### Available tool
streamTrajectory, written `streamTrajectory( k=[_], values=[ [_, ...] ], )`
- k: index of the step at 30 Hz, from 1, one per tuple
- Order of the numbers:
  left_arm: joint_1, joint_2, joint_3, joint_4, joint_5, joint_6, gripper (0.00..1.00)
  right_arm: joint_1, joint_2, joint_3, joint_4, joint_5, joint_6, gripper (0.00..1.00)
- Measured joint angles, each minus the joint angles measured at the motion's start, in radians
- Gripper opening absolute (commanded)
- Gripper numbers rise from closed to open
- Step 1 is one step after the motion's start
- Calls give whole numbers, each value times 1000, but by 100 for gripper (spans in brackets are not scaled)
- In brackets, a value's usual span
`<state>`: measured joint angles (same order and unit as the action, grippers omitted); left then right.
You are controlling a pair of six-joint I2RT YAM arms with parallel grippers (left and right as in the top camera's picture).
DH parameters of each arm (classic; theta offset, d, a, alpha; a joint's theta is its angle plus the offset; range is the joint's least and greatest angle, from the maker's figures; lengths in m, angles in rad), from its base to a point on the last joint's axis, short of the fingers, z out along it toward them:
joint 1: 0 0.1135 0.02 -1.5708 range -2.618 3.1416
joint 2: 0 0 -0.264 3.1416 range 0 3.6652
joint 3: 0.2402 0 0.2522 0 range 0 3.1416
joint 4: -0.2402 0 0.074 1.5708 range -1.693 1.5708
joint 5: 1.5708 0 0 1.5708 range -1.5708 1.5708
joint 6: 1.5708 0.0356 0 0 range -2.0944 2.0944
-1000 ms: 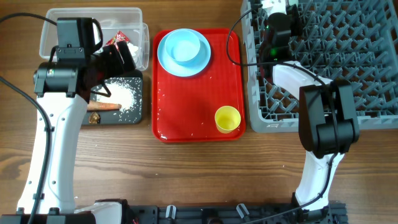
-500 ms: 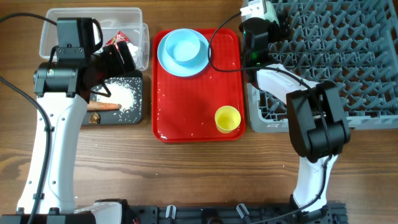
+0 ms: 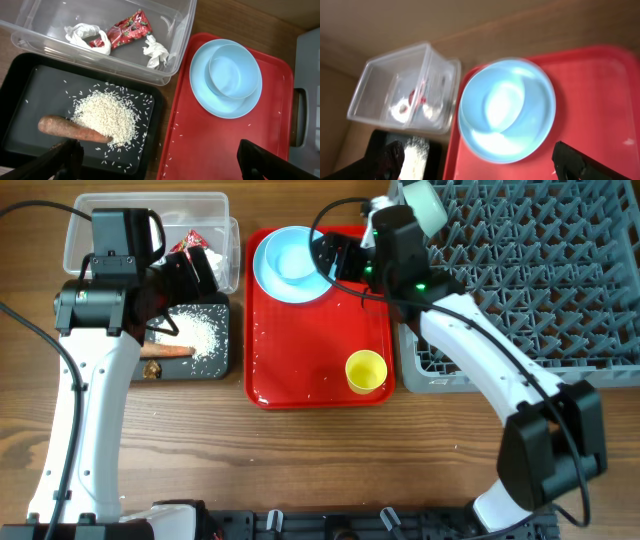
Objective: Sort waste into correct bins and load items into the dishwasher rack
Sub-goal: 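Grasp the blue bowl with the right gripper and place it in the rack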
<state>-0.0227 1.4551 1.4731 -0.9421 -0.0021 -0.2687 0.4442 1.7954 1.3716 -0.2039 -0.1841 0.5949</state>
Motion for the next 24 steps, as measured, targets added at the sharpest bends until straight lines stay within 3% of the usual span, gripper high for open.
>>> streamTrajectory(
  k=[2, 4, 6, 7, 14, 15, 16, 19, 24],
  values=[
    [0, 0, 0, 0, 0, 0, 100, 25, 73, 150, -184, 7, 5, 96],
    [0, 0, 0, 0, 0, 0, 100, 54, 191, 426, -408, 48, -25, 93],
    [0, 1, 0, 0, 0, 0, 100, 76, 296, 669, -544, 103, -52, 61],
    [0, 1, 0, 0, 0, 0, 100, 81, 343, 731, -545, 128, -61, 54],
    [0, 1, 0, 0, 0, 0, 100, 80, 599, 743, -560, 194, -14, 40],
    [0, 1, 0, 0, 0, 0, 100, 80, 622, 743, -560, 196, -7, 32],
    [0, 1, 0, 0, 0, 0, 100, 80, 638, 743, -562, 196, 3, 30],
    [0, 1, 0, 0, 0, 0, 100, 80, 648, 743, -562, 197, 23, 5],
    [0, 1, 0, 0, 0, 0, 100, 80, 649, 743, -558, 204, 37, 4]
  ],
)
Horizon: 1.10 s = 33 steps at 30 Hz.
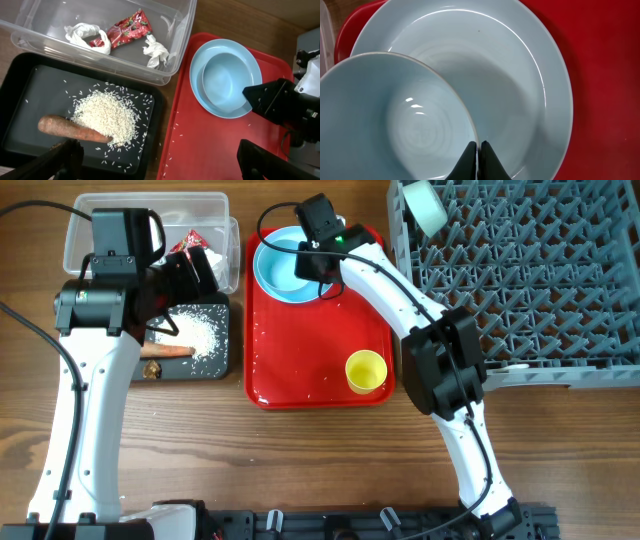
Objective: Sort waste into correct bins and load items into the dishwasher rack
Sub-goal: 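Grasp the blue bowl with the right gripper and place it in the rack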
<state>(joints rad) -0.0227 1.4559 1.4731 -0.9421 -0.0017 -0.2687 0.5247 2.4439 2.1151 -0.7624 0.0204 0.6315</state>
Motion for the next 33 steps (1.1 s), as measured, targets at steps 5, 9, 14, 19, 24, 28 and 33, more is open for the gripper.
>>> streamTrajectory(
  k=[5, 9, 14, 19, 24, 28, 33],
  values=[
    [0, 0, 0, 0, 0, 0, 100, -30, -34, -1, -35, 0, -17, 5],
    [0, 0, 0, -1, 0, 0, 100, -114, -278, -2, -171, 99, -93, 4],
    [0, 0, 0, 0, 0, 0, 100, -189, -639, 12, -584, 603, -80, 4],
    [0, 0, 0, 0, 0, 0, 100, -246, -622, -66, -697, 868, -26, 4],
    [0, 0, 0, 0, 0, 0, 100, -261, -448, -182, -506, 953, -370, 4],
    [0, 0, 0, 0, 0, 0, 100, -237, -345, -193, -369, 1048, -577, 5],
    [0, 0, 0, 0, 0, 0, 100, -204, -304, -193, -320, 1092, -690, 4]
  ],
)
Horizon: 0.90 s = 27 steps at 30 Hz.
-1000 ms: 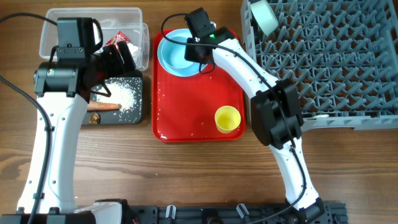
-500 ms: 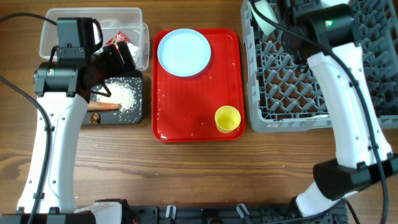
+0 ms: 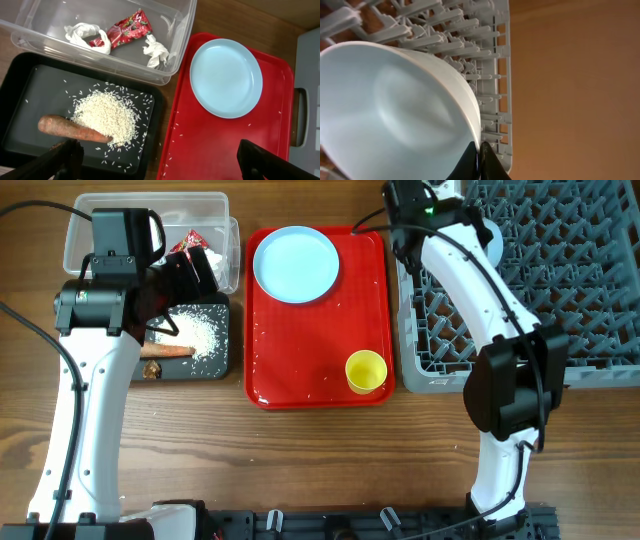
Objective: Sort waste into correct bins and load items into the dishwasher rack
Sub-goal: 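Grasp the blue bowl with the right gripper and place it in the rack, then grasp the blue plate rim with the right gripper and stand it in the rack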
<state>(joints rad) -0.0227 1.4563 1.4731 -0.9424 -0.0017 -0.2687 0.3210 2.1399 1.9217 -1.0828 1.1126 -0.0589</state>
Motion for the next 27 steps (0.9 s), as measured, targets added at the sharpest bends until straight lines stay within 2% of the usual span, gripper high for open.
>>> streamTrajectory(
  k=[6, 7, 8, 9, 10, 12, 13, 14, 15, 19, 22, 24, 27],
  values=[
    [0, 0, 0, 0, 0, 0, 100, 113, 3, 0, -32, -63, -22, 6],
    [0, 0, 0, 0, 0, 0, 100, 124, 3, 0, -58, -78, -22, 21],
    [0, 0, 0, 0, 0, 0, 100, 128, 3, 0, -77, -91, -22, 27],
    [0, 0, 0, 0, 0, 0, 100, 137, 3, 0, -105, -152, -21, 48],
    [0, 0, 0, 0, 0, 0, 100, 147, 4, 0, -122, -213, -21, 53],
    [0, 0, 0, 0, 0, 0, 100, 170, 6, -1, -144, -338, -22, 75],
    [0, 0, 0, 0, 0, 0, 100, 177, 6, -1, -144, -390, -11, 82],
    [0, 0, 0, 0, 0, 0, 100, 180, 6, -1, -144, -421, -6, 94],
    [0, 0, 0, 0, 0, 0, 100, 180, 6, 0, -143, -444, 8, 100],
    [0, 0, 0, 0, 0, 0, 100, 179, -11, 37, -92, -485, 20, 100],
    [0, 0, 0, 0, 0, 0, 100, 178, -122, 39, -25, -604, 20, 100],
    [0, 0, 0, 0, 0, 0, 100, 177, -211, 44, 13, -756, 20, 100],
    [0, 0, 0, 0, 0, 0, 100, 178, -317, 63, 91, -1184, 24, 98]
  ],
)
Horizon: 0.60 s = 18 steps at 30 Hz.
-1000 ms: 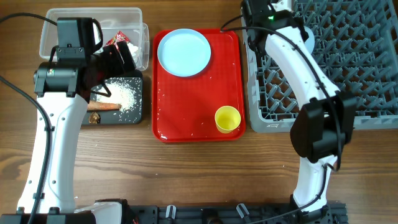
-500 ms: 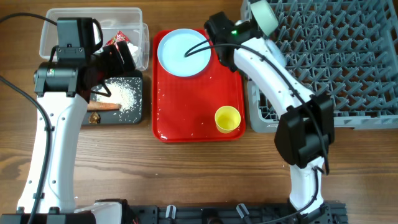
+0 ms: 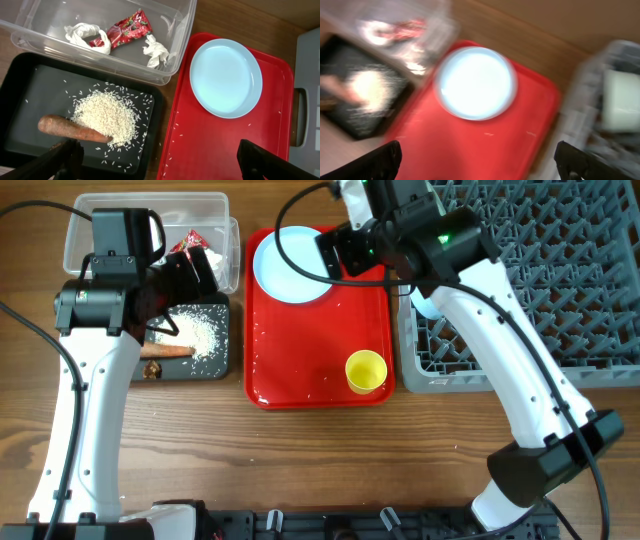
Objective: Sort waste into correct bins and load items into the dishwasher rack
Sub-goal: 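Grasp the blue plate rim with the right gripper and stand it in the rack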
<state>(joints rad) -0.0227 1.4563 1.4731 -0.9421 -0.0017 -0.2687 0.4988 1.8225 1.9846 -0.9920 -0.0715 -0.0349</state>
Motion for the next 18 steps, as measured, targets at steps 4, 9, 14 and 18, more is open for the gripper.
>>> streamTrajectory(
  k=[4, 9, 14, 18],
  values=[
    [0, 0, 0, 0, 0, 0, 100, 15, 40, 0, 58, -133, 165, 88],
    [0, 0, 0, 0, 0, 0, 100, 64, 206, 0, 56, 48, 420, 69],
    [0, 0, 0, 0, 0, 0, 100, 60, 444, 0, 106, 130, 613, 50],
    [0, 0, 0, 0, 0, 0, 100, 42, 550, 0, 160, 139, 697, 44]
  ],
)
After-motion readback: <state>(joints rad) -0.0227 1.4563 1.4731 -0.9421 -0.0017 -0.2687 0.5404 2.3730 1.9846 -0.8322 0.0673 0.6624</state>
